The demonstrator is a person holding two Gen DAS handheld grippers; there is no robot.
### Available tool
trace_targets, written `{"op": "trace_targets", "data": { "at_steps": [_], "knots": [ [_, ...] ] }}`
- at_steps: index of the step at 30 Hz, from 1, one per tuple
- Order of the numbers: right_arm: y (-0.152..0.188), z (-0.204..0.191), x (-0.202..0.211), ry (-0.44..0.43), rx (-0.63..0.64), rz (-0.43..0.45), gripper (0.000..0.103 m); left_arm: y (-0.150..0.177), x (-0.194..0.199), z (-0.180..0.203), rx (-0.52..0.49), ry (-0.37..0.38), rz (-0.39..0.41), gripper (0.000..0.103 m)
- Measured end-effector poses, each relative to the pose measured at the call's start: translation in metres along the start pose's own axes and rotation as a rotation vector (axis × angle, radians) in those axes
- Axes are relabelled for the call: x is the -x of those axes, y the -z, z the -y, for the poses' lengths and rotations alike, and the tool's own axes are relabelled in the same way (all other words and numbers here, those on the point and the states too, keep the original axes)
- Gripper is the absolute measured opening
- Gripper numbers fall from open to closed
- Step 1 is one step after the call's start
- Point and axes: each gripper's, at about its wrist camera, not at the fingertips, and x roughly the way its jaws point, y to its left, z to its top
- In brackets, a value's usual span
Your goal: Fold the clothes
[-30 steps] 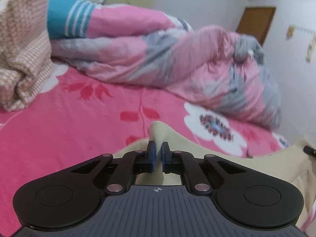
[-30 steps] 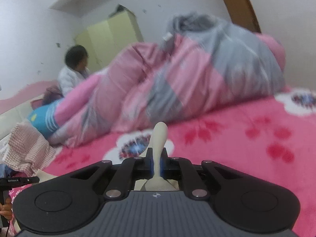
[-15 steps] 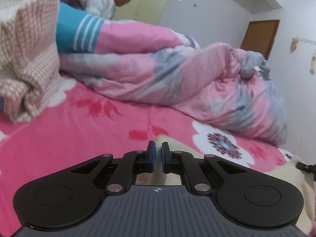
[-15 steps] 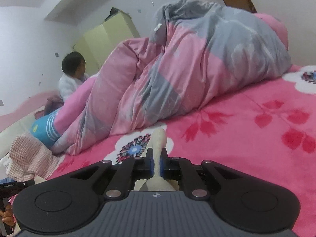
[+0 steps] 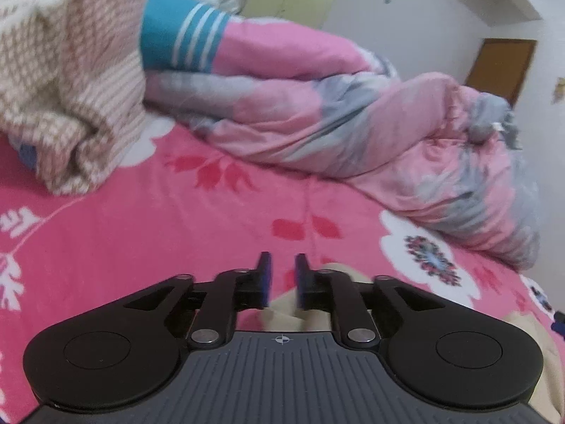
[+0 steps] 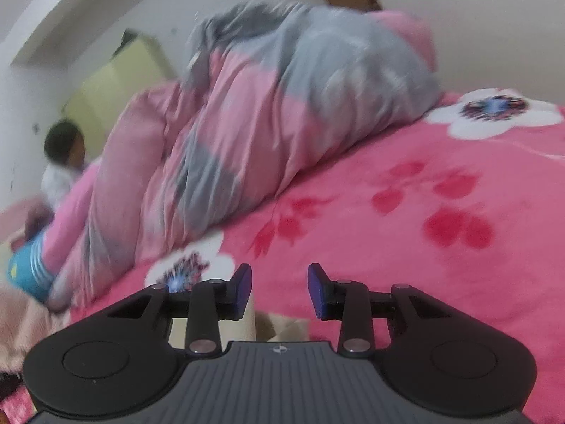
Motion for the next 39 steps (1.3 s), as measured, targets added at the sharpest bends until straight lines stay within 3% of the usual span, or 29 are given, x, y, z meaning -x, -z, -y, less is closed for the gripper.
{"op": "trace_targets", "data": {
  "at_steps": [5,10,14,16,21,26,30,37,39],
  "knots": [
    [0.007,0.006,0.061,0.007,0.002,0.007,0.045,0.008,0.030,0.030,-0.086,0.128,-0.025,0.032],
    [0.045,0.024,0.097,-0.023,-0.114,-0.083,0.046,0.037,0.054,0.055,-0.156,0.212,-0.101,0.032],
    [0.076,0.038,0.125,-0.047,-0.207,-0.155,0.046,0.061,0.078,0.062,-0.180,0.292,-0.108,0.033],
    [0.090,0.044,0.138,-0.058,-0.244,-0.187,0.046,0.076,0.086,0.072,-0.251,0.345,-0.121,0.036],
    [0.091,0.024,0.137,-0.048,-0.036,-0.163,0.047,0.121,0.089,0.120,-0.592,0.401,-0.180,0.047],
    [0.098,0.002,0.132,-0.071,0.235,-0.168,0.047,0.162,0.085,0.153,-0.924,0.331,-0.089,0.055],
    [0.102,-0.006,0.126,-0.109,0.388,-0.181,0.046,0.182,0.075,0.164,-1.087,0.281,-0.054,0.055],
    [0.094,-0.004,0.128,-0.173,0.522,-0.207,0.041,0.180,0.061,0.170,-1.069,0.234,-0.032,0.052],
    [0.090,0.005,0.130,-0.186,0.466,-0.195,0.048,0.181,0.061,0.171,-1.068,0.221,-0.024,0.050]
  ]
}}
